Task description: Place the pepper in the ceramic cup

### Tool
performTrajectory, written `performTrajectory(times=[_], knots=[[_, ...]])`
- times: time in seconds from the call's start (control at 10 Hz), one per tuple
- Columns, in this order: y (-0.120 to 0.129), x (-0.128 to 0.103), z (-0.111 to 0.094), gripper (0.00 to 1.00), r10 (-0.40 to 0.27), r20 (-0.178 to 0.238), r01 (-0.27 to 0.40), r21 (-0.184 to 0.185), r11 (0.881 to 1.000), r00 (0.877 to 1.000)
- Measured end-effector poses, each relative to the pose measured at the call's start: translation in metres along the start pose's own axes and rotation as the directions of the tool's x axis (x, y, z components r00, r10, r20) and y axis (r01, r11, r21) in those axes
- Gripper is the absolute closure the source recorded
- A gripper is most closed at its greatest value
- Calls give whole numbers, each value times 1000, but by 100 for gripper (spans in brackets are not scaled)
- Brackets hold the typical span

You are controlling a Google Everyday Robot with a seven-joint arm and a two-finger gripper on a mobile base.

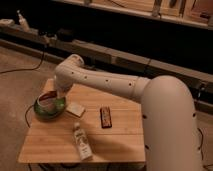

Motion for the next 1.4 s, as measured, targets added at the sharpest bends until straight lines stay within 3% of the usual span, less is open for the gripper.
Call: performTrajectory(times=[0.5,0.7,1.3,1.4], knots=[[-5,14,-10,100,16,-41,-16,10,1000,999],[-4,20,-12,92,26,-48,-26,7,1000,999],[-4,10,-12,30,22,-21,-23,-18,1000,1000],[-4,10,-13,24,21,-20,-21,-18,1000,1000]])
